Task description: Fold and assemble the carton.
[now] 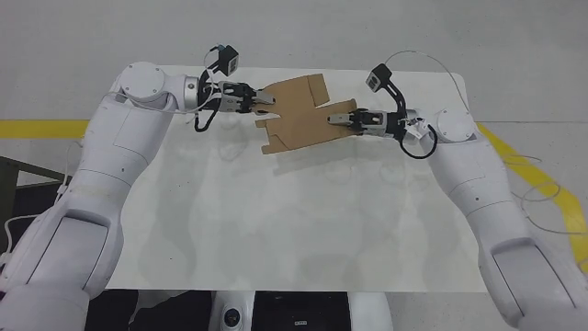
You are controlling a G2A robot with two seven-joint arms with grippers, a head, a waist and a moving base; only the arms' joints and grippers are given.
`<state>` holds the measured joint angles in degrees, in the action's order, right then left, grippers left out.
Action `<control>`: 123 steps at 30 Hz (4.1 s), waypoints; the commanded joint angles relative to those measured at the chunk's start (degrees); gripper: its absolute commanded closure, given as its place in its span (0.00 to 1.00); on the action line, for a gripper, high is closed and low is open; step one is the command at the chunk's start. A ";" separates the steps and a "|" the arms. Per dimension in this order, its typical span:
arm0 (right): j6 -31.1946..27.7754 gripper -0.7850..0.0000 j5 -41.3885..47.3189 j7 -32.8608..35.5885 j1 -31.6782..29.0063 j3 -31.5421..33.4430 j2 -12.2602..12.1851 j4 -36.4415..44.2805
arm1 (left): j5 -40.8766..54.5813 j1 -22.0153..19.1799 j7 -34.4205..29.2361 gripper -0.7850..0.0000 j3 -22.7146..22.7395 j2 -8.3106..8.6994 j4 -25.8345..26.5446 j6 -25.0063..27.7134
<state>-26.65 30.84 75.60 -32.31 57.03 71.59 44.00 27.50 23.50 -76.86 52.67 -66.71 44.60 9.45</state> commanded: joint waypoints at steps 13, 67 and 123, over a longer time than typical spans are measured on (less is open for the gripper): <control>-4.24 0.00 -3.58 -6.01 0.03 6.93 -2.78 2.33 | 0.66 0.81 -1.38 1.00 1.55 0.21 2.03 3.42; 2.35 0.24 14.39 4.39 -2.94 -0.75 1.47 8.71 | 8.45 5.32 -11.02 1.00 4.10 2.31 13.83 6.96; 1.38 1.00 9.88 3.43 0.08 -4.72 3.55 6.79 | 7.00 5.31 -11.08 1.00 1.82 2.45 13.14 6.90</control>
<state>-25.21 40.80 79.09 -32.25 52.35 75.16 50.84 34.50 28.81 -87.95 54.49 -64.27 57.79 16.34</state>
